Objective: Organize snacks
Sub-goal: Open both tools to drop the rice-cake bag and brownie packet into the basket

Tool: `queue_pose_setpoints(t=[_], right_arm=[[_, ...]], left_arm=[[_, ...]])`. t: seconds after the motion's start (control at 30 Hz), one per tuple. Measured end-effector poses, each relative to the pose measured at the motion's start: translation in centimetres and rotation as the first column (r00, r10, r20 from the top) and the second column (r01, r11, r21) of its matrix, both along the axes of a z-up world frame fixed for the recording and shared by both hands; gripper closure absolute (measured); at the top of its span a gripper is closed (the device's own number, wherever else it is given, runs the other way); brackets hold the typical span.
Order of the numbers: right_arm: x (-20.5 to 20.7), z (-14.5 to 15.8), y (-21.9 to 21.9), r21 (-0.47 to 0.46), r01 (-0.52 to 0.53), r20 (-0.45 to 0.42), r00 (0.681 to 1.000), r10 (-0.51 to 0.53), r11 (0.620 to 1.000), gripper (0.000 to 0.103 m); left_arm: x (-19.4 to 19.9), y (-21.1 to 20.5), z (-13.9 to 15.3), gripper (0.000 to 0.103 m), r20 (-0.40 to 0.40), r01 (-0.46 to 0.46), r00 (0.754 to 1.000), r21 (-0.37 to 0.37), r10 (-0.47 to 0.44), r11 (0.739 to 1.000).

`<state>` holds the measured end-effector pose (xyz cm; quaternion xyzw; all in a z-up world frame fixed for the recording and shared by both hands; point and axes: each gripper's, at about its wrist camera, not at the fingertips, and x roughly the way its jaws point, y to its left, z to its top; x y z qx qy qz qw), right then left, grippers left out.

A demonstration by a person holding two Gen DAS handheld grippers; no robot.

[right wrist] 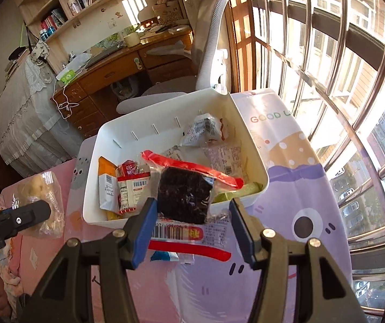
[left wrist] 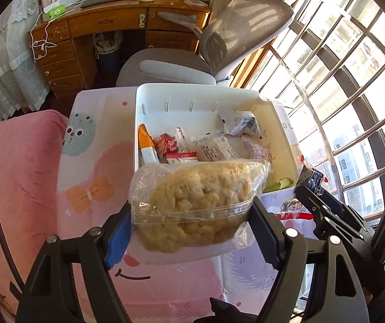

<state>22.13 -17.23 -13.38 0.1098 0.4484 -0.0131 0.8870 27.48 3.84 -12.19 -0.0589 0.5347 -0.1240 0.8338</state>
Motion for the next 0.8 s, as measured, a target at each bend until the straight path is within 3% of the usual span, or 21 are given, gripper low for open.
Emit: queue_pose_setpoints(t=[0.27,0.4,0.67,0.8], right_arm=[[1.9,-1.1,-0.3,-0.026,-0.030,0.089,0.996,0.033,0.999,0.047],[2.8,-1.9,-0.6,-0.030,-0.035,0.113,0.993,0.038,0.999,0.047],[3.6,-3.2,-1.1,-0.006,-0.014,0.062,0.998,0.015,1.000,0.046],[3.1,-3.0,-1.3,-0.005,-0.013,0.055,0.998,0.014,1.000,0.046]], left_arm=[[3.0,-0.7,-2.2,0.025,0.043,-0.002,0.999,-0.044,0.004,0.999],[3.7,-1.4,-2.7,0.025,0.102,0.026,0.995,-0.055,-0.021,0.998],[4.3,-2.1,-3.6,0.011,0.094,0.022,0.995,-0.043,-0.018,0.999],[3.9,-1.9,-3.4,0.009,0.094,0.015,0.996,-0.047,-0.011,0.999]])
